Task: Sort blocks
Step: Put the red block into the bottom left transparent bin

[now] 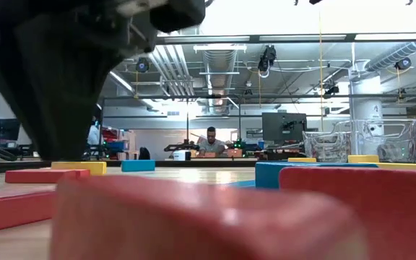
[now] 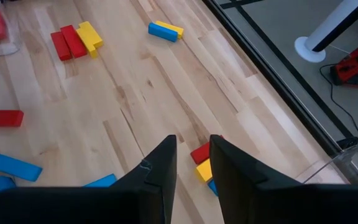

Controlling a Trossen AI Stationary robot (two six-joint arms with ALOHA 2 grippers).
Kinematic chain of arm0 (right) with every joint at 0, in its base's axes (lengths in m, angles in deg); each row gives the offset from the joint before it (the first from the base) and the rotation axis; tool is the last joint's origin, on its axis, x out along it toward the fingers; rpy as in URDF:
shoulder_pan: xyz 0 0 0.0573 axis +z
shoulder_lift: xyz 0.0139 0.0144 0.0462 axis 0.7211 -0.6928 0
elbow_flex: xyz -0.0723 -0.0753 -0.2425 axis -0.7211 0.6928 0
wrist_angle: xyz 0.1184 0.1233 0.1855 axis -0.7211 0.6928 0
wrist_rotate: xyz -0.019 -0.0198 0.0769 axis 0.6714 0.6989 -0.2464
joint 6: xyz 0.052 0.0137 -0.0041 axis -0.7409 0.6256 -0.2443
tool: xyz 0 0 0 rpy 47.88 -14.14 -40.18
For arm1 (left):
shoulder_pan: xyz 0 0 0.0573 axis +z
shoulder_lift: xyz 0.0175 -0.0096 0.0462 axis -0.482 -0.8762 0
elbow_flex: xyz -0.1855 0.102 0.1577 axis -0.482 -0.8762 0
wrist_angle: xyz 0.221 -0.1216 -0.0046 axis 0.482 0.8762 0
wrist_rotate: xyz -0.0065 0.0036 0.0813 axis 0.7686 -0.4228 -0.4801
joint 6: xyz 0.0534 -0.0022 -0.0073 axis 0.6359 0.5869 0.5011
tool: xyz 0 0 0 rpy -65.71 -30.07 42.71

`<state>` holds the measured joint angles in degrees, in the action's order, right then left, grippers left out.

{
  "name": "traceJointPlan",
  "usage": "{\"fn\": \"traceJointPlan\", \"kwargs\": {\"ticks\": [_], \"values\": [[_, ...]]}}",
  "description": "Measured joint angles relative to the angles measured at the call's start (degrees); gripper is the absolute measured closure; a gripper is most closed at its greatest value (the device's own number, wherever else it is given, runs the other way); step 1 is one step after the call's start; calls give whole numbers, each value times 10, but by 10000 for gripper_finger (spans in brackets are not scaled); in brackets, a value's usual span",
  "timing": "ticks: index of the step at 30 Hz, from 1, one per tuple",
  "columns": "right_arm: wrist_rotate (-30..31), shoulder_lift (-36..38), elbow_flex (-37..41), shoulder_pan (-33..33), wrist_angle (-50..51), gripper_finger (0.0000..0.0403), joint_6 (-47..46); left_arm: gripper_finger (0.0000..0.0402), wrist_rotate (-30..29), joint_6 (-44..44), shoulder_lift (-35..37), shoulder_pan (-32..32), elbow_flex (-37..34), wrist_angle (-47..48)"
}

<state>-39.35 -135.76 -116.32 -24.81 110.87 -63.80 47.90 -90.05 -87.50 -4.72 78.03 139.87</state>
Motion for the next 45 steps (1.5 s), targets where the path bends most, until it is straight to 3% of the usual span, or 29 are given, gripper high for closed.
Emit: {"fn": "traceJointPlan", "kwargs": {"ticks": [8,14,32,38,45], "values": [[0,0,0,0,-2,312,0,261,-3,10,3,0,-15,-26],[0,0,0,0,-3,300,-2,262,-2,13,3,2,-51,-83],[0,0,0,0,-4,318,-2,265,4,33,1,4,-78,-89],[0,0,0,0,-5,306,-2,288,3,43,2,4,-78,-89],[0,0,0,0,-5,302,-2,361,3,50,2,4,-78,-89]]}}
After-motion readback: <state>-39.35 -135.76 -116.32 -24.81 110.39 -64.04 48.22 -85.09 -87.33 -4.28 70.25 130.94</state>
